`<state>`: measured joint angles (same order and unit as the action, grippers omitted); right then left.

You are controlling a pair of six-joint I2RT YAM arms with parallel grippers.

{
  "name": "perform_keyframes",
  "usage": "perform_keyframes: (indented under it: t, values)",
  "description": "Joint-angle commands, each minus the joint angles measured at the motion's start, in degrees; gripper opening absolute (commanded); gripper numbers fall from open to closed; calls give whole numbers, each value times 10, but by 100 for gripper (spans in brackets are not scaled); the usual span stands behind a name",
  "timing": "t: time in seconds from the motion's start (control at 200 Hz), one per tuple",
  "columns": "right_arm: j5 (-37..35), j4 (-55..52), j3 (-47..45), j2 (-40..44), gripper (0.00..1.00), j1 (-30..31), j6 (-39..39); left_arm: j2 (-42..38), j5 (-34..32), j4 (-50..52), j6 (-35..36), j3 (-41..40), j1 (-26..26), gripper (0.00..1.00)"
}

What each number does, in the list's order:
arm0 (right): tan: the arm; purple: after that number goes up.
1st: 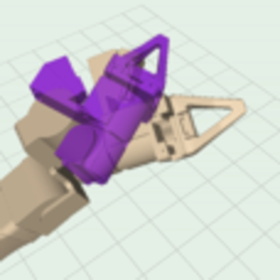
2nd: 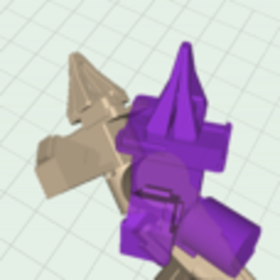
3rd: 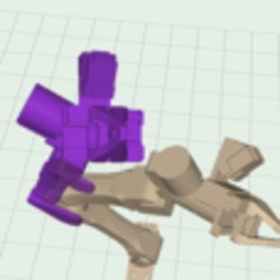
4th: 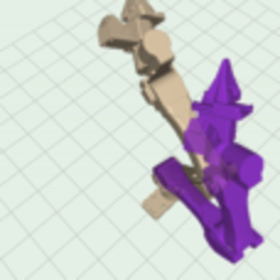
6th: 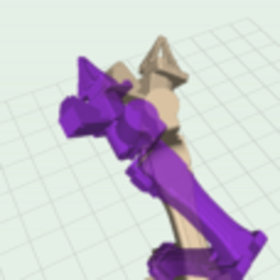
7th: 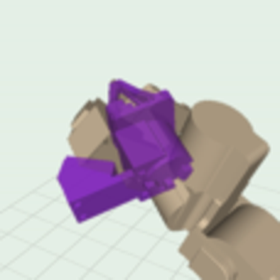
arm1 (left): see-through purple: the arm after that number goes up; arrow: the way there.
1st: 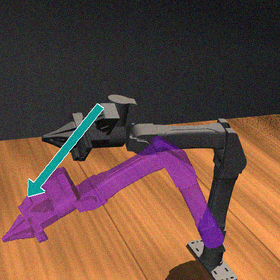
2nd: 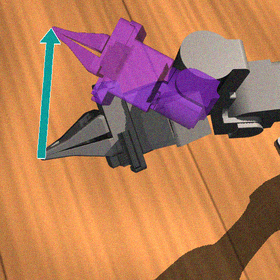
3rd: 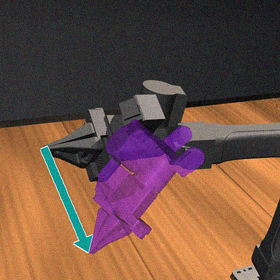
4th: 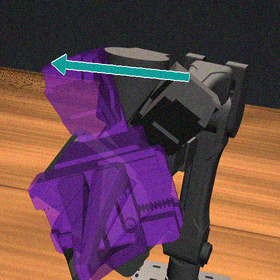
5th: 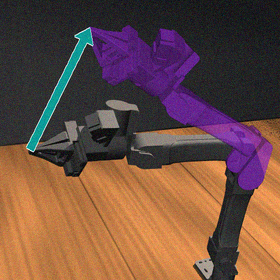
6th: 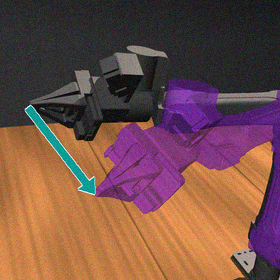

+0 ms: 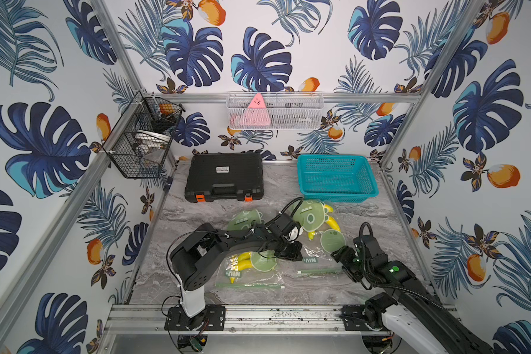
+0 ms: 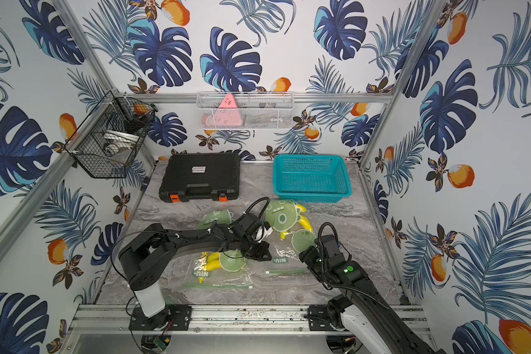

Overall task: Open the zip-top bag and take out the banana
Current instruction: Pick up the zipper food storage bag at the center of the board.

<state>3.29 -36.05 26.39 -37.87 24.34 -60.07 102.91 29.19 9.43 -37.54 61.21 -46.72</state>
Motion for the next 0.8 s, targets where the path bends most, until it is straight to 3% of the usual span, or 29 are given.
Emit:
perform_keyframes:
  t: [0.0, 0.12, 0.245, 0.39, 0.58, 0.67, 0.796]
  values:
    - [-44, -47, 44, 32, 71, 4, 115, -23, 34, -26, -44, 29, 11, 0]
    - [-33, -53, 97, 30, 60, 14, 234, -26, 78, -32, -94, 59, 46, 0]
    - [-49, -28, 133, 14, 64, 73, 319, -16, 121, -43, -144, 90, 83, 0]
    - [-165, -32, 199, -59, 64, 170, 363, -1, 154, -61, -184, 119, 115, 0]
    - [-413, -44, 254, -153, 69, 402, 448, 16, 186, -78, -215, 140, 135, 0]
    - [-433, -4, 248, -167, 69, 438, 524, 21, 198, -82, -223, 142, 139, 0]
    - [-490, 2, 258, -184, 69, 447, 570, 21, 205, -86, -233, 141, 143, 0]
